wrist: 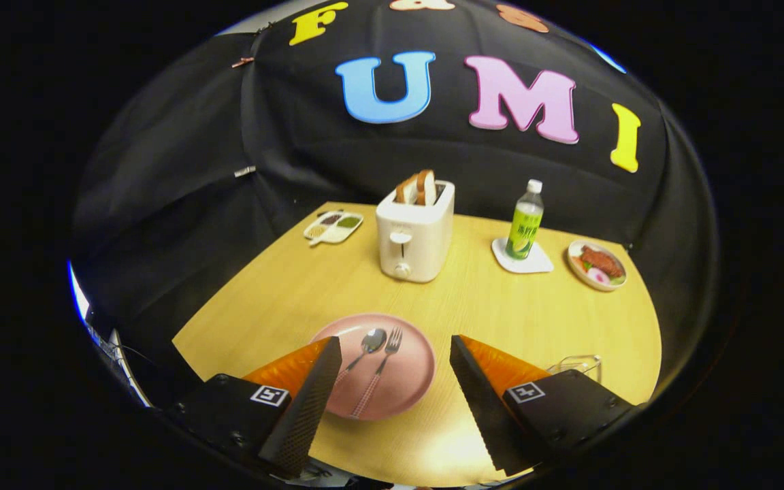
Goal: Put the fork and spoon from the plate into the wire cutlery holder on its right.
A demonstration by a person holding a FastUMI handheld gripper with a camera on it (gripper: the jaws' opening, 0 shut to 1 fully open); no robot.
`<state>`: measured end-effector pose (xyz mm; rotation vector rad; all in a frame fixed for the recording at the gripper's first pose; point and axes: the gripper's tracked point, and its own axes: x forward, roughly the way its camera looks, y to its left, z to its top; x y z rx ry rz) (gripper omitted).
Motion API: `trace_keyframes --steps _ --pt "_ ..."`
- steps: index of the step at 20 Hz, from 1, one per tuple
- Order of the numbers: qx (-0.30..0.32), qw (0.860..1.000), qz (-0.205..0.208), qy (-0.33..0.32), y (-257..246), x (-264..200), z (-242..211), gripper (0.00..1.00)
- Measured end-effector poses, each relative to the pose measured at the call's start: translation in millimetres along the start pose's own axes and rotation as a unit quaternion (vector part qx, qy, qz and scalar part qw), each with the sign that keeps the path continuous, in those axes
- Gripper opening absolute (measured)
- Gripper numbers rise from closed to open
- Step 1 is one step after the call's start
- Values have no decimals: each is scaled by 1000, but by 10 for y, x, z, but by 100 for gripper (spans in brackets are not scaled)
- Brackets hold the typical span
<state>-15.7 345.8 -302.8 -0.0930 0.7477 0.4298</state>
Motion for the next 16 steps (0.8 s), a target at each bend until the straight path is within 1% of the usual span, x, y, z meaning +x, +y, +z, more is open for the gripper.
trace_keyframes --steps 3,6,8,14,16 --pt "-2 998 0 57 78 311 -330 100" --pt "-15 994 -6 112 95 568 -668 100" --pt "-16 990 -9 142 97 687 -860 97" --pt "-5 979 -16 201 122 930 -1158 83" --pt "3 976 -20 218 112 1000 -1211 73"
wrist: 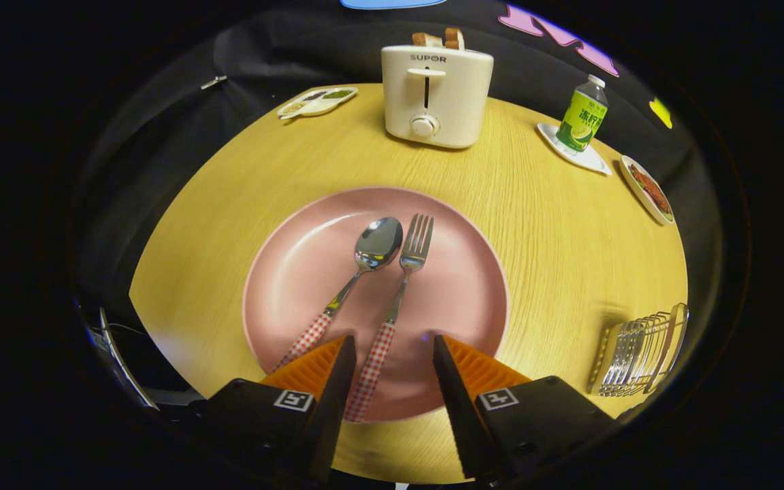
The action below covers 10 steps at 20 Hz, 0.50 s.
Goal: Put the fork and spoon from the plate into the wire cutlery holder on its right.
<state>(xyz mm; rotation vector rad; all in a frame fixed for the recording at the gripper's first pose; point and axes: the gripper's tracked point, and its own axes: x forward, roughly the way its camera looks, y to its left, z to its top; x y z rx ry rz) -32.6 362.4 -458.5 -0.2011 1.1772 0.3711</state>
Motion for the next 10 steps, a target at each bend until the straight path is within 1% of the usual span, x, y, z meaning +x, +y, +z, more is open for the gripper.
trace_keyframes --steps 1,2,3,4,6,8,10 --pt "2 1000 -1 -2 -7 1 41 63" --pt "4 1000 6 7 10 3 25 62" --pt "5 1000 1 12 -16 -11 40 54" --pt "6 1000 -7 19 -40 21 45 48" --pt "26 999 -6 33 -61 24 52 16" --pt "38 998 6 50 -57 11 40 14" --pt "36 998 16 54 -70 -69 56 11"
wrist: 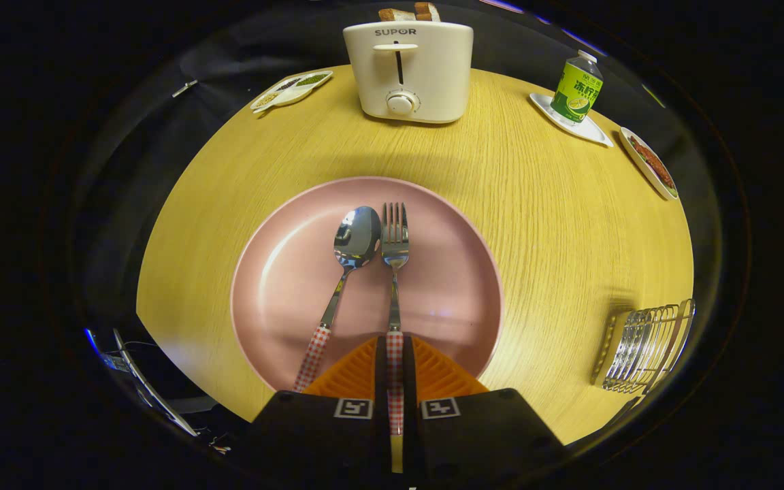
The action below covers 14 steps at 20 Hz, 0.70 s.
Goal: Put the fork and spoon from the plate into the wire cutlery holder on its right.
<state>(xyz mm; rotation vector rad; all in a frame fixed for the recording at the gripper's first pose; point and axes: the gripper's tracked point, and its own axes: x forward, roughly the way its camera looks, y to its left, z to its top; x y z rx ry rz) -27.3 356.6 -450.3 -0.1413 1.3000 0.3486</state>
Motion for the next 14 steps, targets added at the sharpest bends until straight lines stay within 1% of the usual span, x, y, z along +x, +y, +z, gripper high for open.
trace_keyframes --steps 3,6,8,10,14 --pt "-4 1000 2 -23 -96 -257 99 10" --pt "19 998 10 -61 -236 -626 217 11" --pt "34 995 17 -97 -391 -918 321 11" --pt "39 988 23 -145 -600 -1219 459 11" --pt "11 975 -31 -218 -1249 -1766 580 10"
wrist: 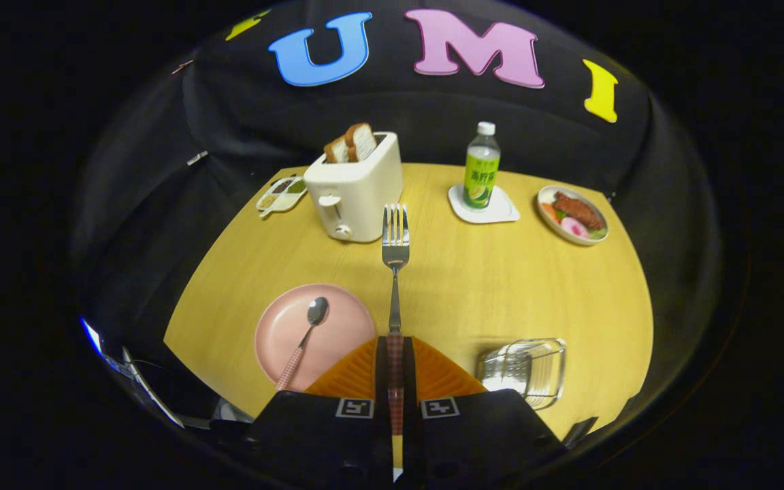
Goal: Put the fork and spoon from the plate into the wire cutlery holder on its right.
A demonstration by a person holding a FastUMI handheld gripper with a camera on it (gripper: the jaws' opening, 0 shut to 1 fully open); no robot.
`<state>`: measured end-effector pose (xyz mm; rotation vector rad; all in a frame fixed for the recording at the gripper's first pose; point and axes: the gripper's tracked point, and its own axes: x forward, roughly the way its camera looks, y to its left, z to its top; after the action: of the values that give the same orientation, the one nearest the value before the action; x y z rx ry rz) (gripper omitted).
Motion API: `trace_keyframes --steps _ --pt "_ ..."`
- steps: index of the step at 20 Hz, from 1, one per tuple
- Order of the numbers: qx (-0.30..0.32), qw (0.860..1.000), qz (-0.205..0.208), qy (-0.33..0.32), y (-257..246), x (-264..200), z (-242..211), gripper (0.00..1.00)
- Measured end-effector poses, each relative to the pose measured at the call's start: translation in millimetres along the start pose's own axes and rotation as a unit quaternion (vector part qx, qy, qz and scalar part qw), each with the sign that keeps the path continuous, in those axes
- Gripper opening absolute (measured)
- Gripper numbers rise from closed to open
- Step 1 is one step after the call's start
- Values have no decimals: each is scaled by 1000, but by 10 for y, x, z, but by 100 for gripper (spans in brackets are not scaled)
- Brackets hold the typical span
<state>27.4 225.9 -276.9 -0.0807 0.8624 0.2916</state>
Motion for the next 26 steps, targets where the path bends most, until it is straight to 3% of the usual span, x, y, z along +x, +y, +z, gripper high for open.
trace_keyframes --steps 4,10,14,17,22,26 --pt "-8 1000 -19 5 -528 -225 -112 10" --pt "-46 994 -9 96 -1104 -487 -523 10" --pt "-100 978 16 180 -1382 -544 -725 10" --pt "-137 953 43 266 -1470 -549 -899 10" --pt "-222 894 65 384 -1567 -503 -1095 10" --pt "-250 852 70 455 -1572 -386 -1263 10"
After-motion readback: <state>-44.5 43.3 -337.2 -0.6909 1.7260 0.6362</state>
